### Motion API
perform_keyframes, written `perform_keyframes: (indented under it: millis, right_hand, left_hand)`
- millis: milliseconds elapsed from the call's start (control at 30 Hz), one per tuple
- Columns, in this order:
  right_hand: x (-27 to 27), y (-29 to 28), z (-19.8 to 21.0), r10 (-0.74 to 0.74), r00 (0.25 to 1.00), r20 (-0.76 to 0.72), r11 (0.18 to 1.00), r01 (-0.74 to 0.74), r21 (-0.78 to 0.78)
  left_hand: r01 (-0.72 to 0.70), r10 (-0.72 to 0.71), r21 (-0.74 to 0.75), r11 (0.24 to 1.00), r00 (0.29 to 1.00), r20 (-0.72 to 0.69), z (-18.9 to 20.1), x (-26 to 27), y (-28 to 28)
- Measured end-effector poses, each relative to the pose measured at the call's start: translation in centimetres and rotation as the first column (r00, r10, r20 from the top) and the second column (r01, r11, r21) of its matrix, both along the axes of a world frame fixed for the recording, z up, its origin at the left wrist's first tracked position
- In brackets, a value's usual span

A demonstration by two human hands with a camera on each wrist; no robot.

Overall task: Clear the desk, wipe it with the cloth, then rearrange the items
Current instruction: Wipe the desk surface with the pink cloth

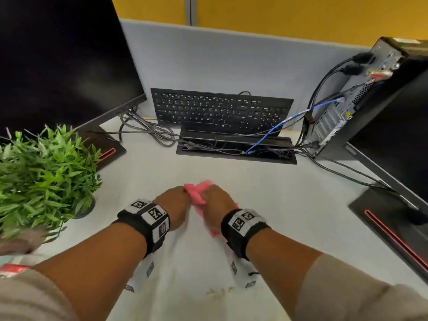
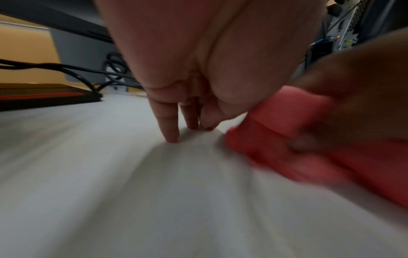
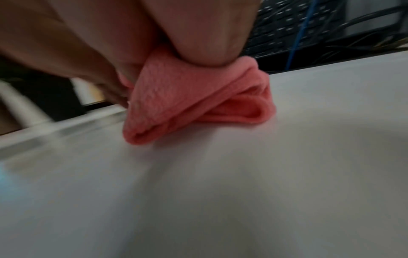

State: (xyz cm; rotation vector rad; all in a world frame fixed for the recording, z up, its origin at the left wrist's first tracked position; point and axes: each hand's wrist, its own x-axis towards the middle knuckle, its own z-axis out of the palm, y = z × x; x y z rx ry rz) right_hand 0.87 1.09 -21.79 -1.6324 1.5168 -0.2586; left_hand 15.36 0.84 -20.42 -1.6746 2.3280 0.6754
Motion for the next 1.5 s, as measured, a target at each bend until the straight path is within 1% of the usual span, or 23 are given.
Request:
perform_keyframes:
  millis: [33,100,133,167,233,300,400,433,500,600,700,800,833,900,967,1067,1133,1167,1233,1300,1333,1433,1500]
  right_hand:
    - [1.0,2.8,0.7,-0.003,0.982,0.191,0.995,-0.016,0.097]
    - [1.5,7.5,1.5,0.099,0.939,0.329,0.968,-0.167,0.185]
    - [0.5,9.3,2.2,0.241,0.919,0.311,0.933,-0.308,0.188]
    - [-0.5,10.3,3.0,0.306,0.915,0.263,0.881,-0.377,0.287]
    - [-3.4,9.9,3.8,0.432,0.895,0.11,0.818,-0.44,0.37]
    - [-6.0,7.2,5.0,0.324,0.946,-0.007,0.914,-0.311,0.262]
    - [-7.5,1.5,6.1,-0.094,0.995,-0.021,0.994,0.095,0.057]
    - [-6.9,-0.5,5.3,-0.152,0.982,-0.109,0.988,0.151,-0.018]
    - [-4.2,-2.9,3.4,-0.122,0.947,-0.297,0.989,0.091,-0.116]
    - [1.8,-2.7,0.1,0.015,0.946,-0.324,0.986,-0.067,-0.15]
    - [7.3,2.0,0.6,0.233,0.944,-0.235,0.963,-0.257,-0.078]
    - [7.4,8.4,1.8,0.566,0.815,-0.126,0.813,-0.577,-0.082]
    - [6.5,9.9,2.2,0.625,0.778,-0.063,0.779,-0.627,-0.012]
    - [4.5,11.3,3.3,0.563,0.821,0.096,0.774,-0.564,0.287]
    - [2.2,10.4,4.1,0.494,0.867,0.061,0.796,-0.479,0.371]
    - [0.0,5.2,5.6,0.097,0.994,0.055,0.967,-0.107,0.23]
    - [-0.2,0.8,6.1,-0.041,0.999,0.001,0.999,0.041,0.0]
    - [0.4,-0.9,5.7,-0.067,0.997,-0.029,0.997,0.066,-0.034]
    - [2.5,-2.5,4.1,0.055,0.969,-0.241,0.995,-0.074,-0.07]
    - [6.1,-2.7,1.5,0.14,0.858,-0.494,0.962,-0.237,-0.139]
    - [7.9,-2.3,0.7,0.18,0.838,-0.515,0.935,-0.309,-0.175]
    - [12.5,2.0,0.7,0.28,0.929,-0.241,0.941,-0.315,-0.122]
    - [13.1,6.0,0.6,0.29,0.941,-0.174,0.952,-0.302,-0.052]
  left_hand:
    - [-0.019,0.018,0.014,1.0,0.999,0.042,0.1,0.9,0.2]
    - [-0.049,0.042,0.054,0.997,0.991,0.125,0.3,3.0,1.0]
    - [-0.049,0.038,0.074,0.996,0.989,0.14,0.3,3.4,1.3]
    - [-0.049,0.037,0.086,0.995,0.99,0.139,0.4,3.8,1.6]
    - [-0.063,0.051,0.096,0.993,0.991,0.121,0.8,4.5,2.2]
    - [-0.087,0.077,0.093,0.992,0.991,0.108,0.9,5.0,2.5]
    - [-0.079,0.067,0.088,0.993,0.989,0.134,1.2,5.6,2.7]
    - [-0.078,0.064,0.09,0.993,0.987,0.146,1.3,5.9,2.8]
    - [-0.113,0.097,0.102,0.988,0.985,0.144,1.8,6.4,3.1]
    - [-0.146,0.136,0.094,0.985,0.985,0.11,2.3,7.3,3.4]
    - [-0.159,0.156,0.058,0.986,0.986,0.066,2.5,8.2,3.7]
    - [-0.172,0.167,0.105,0.979,0.984,0.061,2.7,8.5,4.1]
    - [-0.171,0.163,0.127,0.977,0.984,0.071,2.8,8.5,4.3]
    - [-0.156,0.143,0.154,0.976,0.986,0.09,3.0,8.7,4.5]
    - [-0.15,0.136,0.172,0.974,0.987,0.089,3.1,8.9,4.5]
    - [-0.171,0.16,0.186,0.968,0.984,0.072,3.1,9.2,4.3]
    - [-0.212,0.205,0.2,0.957,0.977,0.054,3.1,9.5,4.1]
    - [-0.24,0.235,0.212,0.947,0.971,0.048,2.9,9.7,3.9]
    - [-0.281,0.283,0.235,0.93,0.959,0.026,2.7,10.2,3.8]
    - [-0.311,0.319,0.238,0.92,0.948,0.003,2.6,10.6,3.8]
    - [-0.323,0.333,0.218,0.921,0.943,-0.007,2.7,10.7,3.9]
    - [-0.37,0.386,0.174,0.912,0.92,-0.063,2.6,11.2,4.1]
    - [-0.359,0.372,0.202,0.911,0.928,-0.032,2.0,11.5,3.9]
